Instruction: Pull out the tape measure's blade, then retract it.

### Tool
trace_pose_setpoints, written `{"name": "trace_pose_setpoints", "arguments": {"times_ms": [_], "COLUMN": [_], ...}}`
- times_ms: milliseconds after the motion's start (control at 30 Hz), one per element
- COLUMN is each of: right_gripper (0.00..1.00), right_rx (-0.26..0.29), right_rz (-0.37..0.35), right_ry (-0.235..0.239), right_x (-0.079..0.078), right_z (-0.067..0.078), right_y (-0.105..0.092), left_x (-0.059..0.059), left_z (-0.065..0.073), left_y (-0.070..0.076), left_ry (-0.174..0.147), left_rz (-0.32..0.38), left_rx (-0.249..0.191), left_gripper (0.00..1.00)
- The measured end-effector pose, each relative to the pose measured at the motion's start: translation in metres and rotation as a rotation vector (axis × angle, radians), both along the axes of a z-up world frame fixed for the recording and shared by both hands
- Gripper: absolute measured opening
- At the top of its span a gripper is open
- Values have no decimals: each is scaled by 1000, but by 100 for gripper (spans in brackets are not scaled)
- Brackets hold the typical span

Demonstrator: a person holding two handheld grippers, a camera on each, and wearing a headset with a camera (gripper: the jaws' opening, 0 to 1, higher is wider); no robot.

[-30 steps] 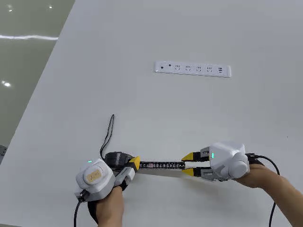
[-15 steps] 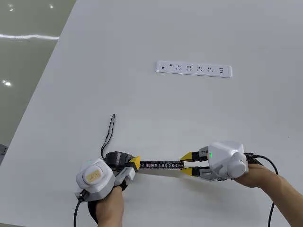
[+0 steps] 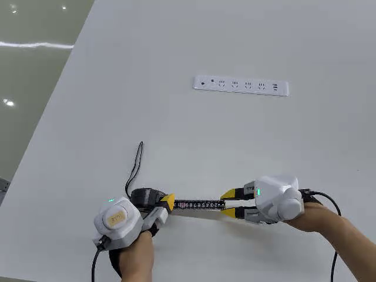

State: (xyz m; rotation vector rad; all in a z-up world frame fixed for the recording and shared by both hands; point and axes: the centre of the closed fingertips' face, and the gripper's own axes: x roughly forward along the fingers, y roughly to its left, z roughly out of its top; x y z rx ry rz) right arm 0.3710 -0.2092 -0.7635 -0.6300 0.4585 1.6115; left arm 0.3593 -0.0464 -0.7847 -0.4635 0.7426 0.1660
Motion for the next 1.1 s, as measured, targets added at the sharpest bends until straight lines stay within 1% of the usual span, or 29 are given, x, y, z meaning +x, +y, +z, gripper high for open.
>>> {"name": "trace_pose_setpoints", "arguments": {"times_ms": [733,1100], "right_gripper": [13,13], "right_rx": [5,12], "right_rz": [4,7], "right_ry": [7,10], "right_x": [-1,-3], "right_z": [-3,-3], "right_y": [11,18], "left_x": [0,0], "left_z": [1,1], "left_y": [1,1], "left_ry": [-1,-3], "left_rz": [-2,-3], "left_rx": [-4,-8], "left_gripper": [63,63]}}
